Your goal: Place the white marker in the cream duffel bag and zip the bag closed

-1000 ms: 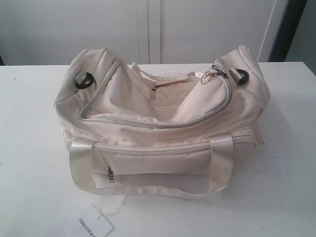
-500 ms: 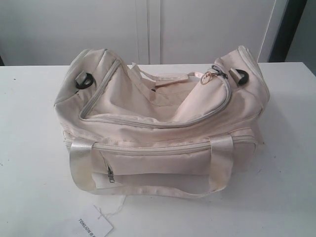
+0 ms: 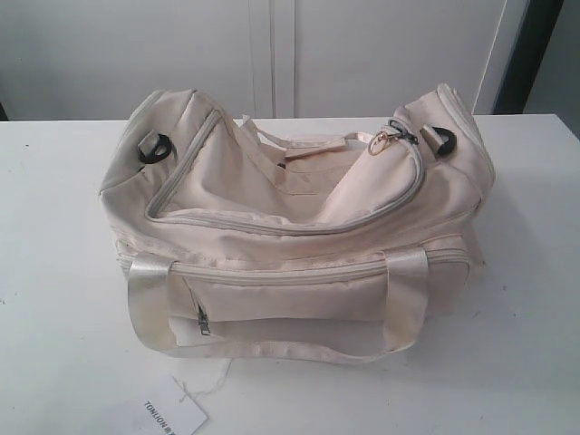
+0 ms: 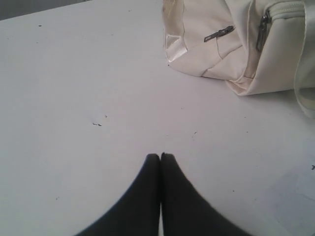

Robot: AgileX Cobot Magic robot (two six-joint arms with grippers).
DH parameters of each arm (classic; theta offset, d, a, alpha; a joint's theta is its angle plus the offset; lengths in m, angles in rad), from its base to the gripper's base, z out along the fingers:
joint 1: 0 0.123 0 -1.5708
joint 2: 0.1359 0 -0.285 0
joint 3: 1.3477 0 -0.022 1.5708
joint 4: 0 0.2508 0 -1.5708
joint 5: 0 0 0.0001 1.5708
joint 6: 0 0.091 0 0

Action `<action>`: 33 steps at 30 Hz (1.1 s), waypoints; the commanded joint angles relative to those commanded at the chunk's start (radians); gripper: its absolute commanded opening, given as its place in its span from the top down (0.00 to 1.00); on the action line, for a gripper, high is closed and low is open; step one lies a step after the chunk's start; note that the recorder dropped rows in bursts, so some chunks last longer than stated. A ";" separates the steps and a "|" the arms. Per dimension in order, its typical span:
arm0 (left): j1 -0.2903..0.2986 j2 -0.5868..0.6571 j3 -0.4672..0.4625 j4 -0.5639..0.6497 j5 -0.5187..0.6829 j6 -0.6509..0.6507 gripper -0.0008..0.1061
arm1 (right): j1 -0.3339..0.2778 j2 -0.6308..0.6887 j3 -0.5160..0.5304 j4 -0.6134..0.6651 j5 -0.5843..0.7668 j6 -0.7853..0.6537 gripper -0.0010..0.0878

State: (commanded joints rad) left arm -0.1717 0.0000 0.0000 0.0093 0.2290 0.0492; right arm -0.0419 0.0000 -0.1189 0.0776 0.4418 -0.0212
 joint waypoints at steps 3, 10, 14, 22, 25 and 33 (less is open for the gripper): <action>0.000 0.000 0.000 0.000 0.000 0.000 0.99 | 0.000 0.000 0.000 0.000 0.000 0.000 0.99; 0.000 0.000 0.000 0.000 0.000 0.000 0.99 | 0.000 0.000 0.000 0.000 -0.002 0.000 0.99; 0.000 0.000 0.000 0.000 0.000 0.000 0.99 | 0.000 0.000 0.000 0.000 -0.002 0.000 0.99; 0.000 0.000 0.000 0.000 0.002 0.000 0.99 | 0.000 0.000 0.000 0.000 0.000 0.000 0.99; 0.000 0.000 0.000 0.000 0.002 0.000 0.99 | 0.000 0.000 0.000 0.000 0.000 0.000 0.99; 0.000 0.000 0.000 0.000 0.004 0.000 0.99 | 0.000 0.000 0.059 0.000 -0.027 0.005 0.99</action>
State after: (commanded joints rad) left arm -0.1717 0.0000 0.0000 0.0093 0.2329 0.0492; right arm -0.0419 0.0000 -0.0595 0.0776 0.4145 -0.0160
